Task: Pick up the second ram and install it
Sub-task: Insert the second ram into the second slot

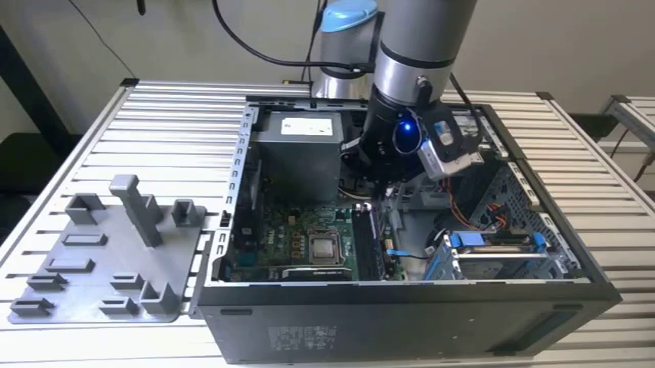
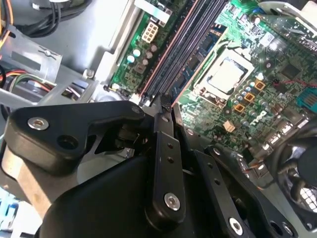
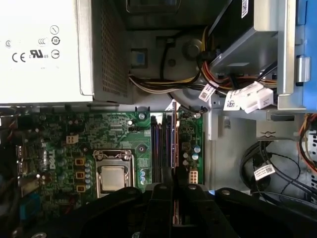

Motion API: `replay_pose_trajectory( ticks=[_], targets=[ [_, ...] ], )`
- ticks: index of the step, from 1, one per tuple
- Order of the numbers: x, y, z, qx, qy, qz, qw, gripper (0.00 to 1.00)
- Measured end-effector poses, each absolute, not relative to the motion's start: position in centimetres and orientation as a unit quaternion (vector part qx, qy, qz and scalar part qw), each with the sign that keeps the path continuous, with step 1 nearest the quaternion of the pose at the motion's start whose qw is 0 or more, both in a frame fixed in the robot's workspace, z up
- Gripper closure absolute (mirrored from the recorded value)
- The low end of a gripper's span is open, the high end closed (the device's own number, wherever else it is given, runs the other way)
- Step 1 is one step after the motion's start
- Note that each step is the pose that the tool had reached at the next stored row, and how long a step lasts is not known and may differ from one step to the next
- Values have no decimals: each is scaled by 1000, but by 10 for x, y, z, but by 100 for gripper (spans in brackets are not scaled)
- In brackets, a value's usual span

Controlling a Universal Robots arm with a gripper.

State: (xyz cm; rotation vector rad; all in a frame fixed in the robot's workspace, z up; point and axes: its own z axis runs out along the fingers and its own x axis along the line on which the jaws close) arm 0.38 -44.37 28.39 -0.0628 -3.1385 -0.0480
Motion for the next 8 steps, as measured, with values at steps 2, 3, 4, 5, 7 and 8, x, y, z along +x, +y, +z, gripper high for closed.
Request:
replay_pose_trajectory(
  ticks=[2, 3, 4, 5, 7, 8],
  targets=[
    [4, -445, 282, -20, -1000, -15, 1, 86],
    [4, -446, 281, -20, -1000, -16, 1, 86],
    [4, -446, 279, -20, -1000, -15, 1, 86],
    [4, -447, 278, -20, -1000, -15, 1, 86],
    [3, -448, 275, -20, -1000, -15, 1, 86],
    [3, -448, 273, -20, -1000, -15, 1, 86]
  ],
)
